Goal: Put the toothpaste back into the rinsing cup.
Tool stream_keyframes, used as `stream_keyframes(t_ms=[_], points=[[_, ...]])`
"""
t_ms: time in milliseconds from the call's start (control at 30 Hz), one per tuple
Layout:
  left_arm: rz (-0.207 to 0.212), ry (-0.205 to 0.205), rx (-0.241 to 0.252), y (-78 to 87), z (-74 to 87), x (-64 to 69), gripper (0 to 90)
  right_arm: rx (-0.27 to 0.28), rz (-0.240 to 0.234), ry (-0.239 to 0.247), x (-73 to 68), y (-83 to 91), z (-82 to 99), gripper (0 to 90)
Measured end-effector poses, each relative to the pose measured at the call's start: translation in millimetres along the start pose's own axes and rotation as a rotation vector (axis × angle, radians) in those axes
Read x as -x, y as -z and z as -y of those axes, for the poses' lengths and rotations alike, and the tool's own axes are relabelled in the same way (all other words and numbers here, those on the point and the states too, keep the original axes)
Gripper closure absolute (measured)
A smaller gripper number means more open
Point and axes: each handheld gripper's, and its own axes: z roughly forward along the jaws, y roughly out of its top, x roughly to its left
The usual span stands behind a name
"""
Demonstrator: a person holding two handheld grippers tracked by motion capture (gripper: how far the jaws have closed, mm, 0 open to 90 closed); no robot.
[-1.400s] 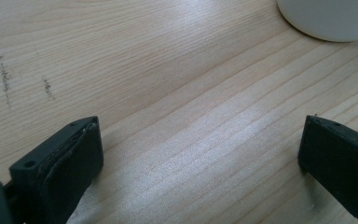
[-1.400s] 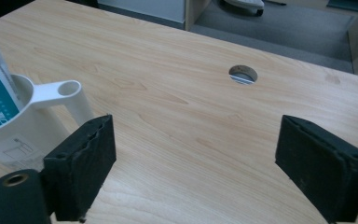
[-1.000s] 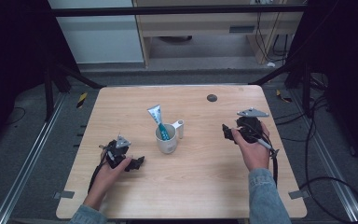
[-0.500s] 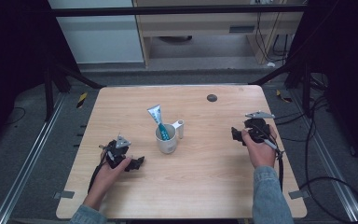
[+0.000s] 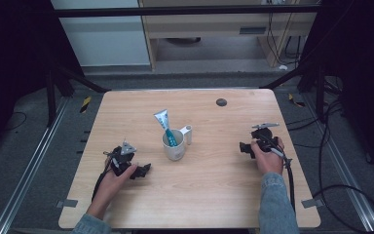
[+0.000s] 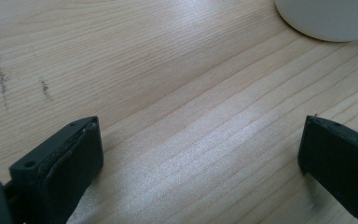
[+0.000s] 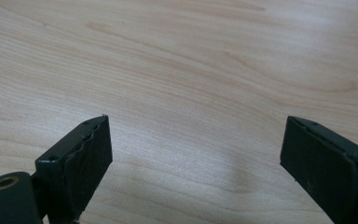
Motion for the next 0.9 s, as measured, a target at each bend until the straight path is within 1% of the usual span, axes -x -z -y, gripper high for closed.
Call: stream_keyframes(t_ms=[133,300,400,600,700,767,800,833,900], points=[[0.002,-0.002,0.0,0.2,0.2,-0.2,0.0,-0.017,-0.006,-0.009,-0.8,-7.4,5.0,8.6],[0.004,-0.002,0.0,0.2,0.2,-0.4,0.0,-0.009,0.002,-0.017,-0.3,-11.8,5.0,8.1],[0.004,-0.003,0.0,0.2,0.2,-0.4,0.0,-0.015,-0.005,-0.024,-0.8,-14.6,5.8,8.0],[0.005,-0.004,0.0,0.2,0.2,-0.5,0.0,-0.018,-0.003,-0.03,-0.7,-19.6,7.4,7.3],[0.005,-0.004,-0.001,0.3,0.2,-0.5,0.0,-0.013,0.002,-0.033,0.1,-20.9,7.9,6.8],[0.005,-0.003,0.0,0.2,0.2,-0.5,0.0,-0.009,0.013,-0.044,1.3,-23.4,9.6,6.5],[0.005,-0.004,-0.001,0.3,0.2,-0.5,0.0,-0.008,0.011,-0.047,1.5,-23.5,9.8,6.5],[0.005,-0.004,-0.001,0.3,0.2,-0.5,0.0,0.001,0.013,-0.057,1.6,-24.1,10.8,6.5],[0.005,-0.004,-0.001,0.2,0.2,-0.6,0.0,0.011,0.018,-0.058,2.3,-25.0,12.2,6.5]])
